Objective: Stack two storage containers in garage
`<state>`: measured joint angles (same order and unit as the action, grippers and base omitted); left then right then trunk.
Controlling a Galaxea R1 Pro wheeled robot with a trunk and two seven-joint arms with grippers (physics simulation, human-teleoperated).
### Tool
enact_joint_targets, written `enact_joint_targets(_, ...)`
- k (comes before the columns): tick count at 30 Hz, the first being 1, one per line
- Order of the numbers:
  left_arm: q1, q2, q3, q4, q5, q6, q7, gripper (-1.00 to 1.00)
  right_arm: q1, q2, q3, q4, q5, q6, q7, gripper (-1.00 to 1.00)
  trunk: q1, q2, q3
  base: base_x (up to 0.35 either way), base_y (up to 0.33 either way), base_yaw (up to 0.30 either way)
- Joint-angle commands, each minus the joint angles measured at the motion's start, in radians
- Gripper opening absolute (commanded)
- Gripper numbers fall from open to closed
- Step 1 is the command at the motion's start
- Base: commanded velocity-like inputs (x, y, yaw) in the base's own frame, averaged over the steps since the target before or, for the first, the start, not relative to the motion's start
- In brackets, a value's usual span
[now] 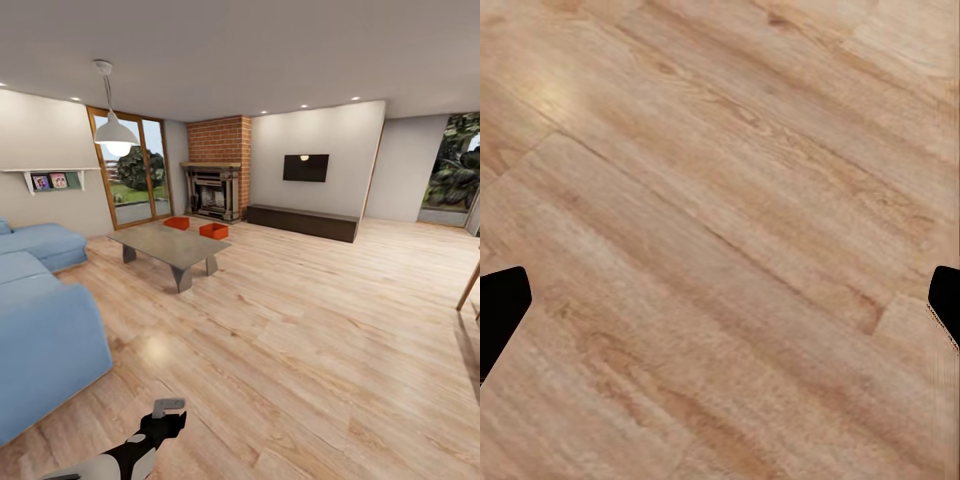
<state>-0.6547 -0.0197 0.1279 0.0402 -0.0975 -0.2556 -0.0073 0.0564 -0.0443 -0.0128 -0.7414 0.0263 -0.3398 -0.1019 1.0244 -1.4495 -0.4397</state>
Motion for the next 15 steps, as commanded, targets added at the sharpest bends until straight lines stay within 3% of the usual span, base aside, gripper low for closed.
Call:
enact_joint_targets(1, -0.002, -0.001, 0.009, 0.004, -0.01, -0.007, 0.0, 1.0, 0.0, 0.0, 0.001, -0.001, 0.003, -0.001, -0.004, 1.0, 0.001, 0.0, -0.001, 0.312, -0.138, 0.0)
enact_joint_targets(15, -0.002, 0.001, 0.009, 0.004, -0.01, -0.007, 0.0, 1.0, 0.0, 0.0, 0.001, -0.001, 0.003, -0.001, -0.004, 1.0, 0.001, 0.0, -0.001, 0.312, -0.138, 0.0)
